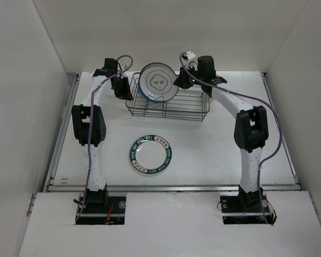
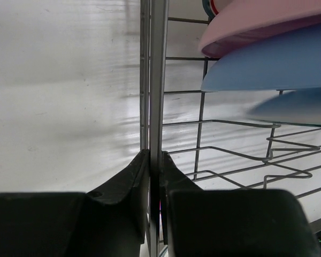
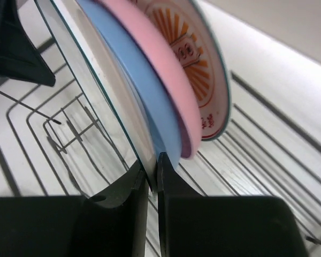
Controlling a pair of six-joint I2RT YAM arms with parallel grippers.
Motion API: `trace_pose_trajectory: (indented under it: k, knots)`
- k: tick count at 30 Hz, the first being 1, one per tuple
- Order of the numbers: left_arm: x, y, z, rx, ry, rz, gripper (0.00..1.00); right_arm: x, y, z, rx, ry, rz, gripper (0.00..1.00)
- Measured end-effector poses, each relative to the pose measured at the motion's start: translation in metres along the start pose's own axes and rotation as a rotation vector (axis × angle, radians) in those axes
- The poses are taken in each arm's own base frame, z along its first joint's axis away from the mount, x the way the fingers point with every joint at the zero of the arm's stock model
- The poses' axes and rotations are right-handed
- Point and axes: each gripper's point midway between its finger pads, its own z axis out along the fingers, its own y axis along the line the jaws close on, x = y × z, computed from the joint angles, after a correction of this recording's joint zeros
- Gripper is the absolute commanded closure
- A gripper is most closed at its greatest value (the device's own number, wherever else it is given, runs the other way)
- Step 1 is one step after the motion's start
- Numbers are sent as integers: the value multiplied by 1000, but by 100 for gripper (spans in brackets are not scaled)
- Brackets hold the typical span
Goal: Unload the plates from the dish rack
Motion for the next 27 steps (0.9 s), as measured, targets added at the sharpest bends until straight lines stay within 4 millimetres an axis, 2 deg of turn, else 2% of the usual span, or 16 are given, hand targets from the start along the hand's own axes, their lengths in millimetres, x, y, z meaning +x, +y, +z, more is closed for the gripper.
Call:
trace_pose_trajectory:
  k: [5, 9, 11, 13, 15, 17, 20, 24, 27]
  knots:
    - [4, 2, 2, -2, 10, -3, 100, -48, 14, -40, 50, -91, -53, 100]
    - [12, 6, 7, -12, 32, -12, 100, -95, 46, -79, 7, -186, -83, 100]
    - [12, 6, 7, -10, 29, -10, 100, -108, 60, -92, -28, -211, -102, 100]
    - [11, 6, 7, -11, 28, -10, 100, -109, 75, -101, -88, -203, -113, 100]
    - [12, 5, 7, -11, 29, -9, 100, -98, 87, -104, -150, -155, -109, 100]
    - [12, 4, 7, -10, 29, -6, 100, -77, 96, -104, -204, -84, -94, 100]
    - [12, 3, 7, -14, 29, -5, 100, -29, 112, -100, -272, 55, -61, 100]
    - [12, 4, 7, -33, 26, 2, 90, 48, 145, -98, -342, 282, -17, 100]
    - [13, 5, 5, -47, 31, 0, 83, 88, 173, -98, -400, 414, -11, 100]
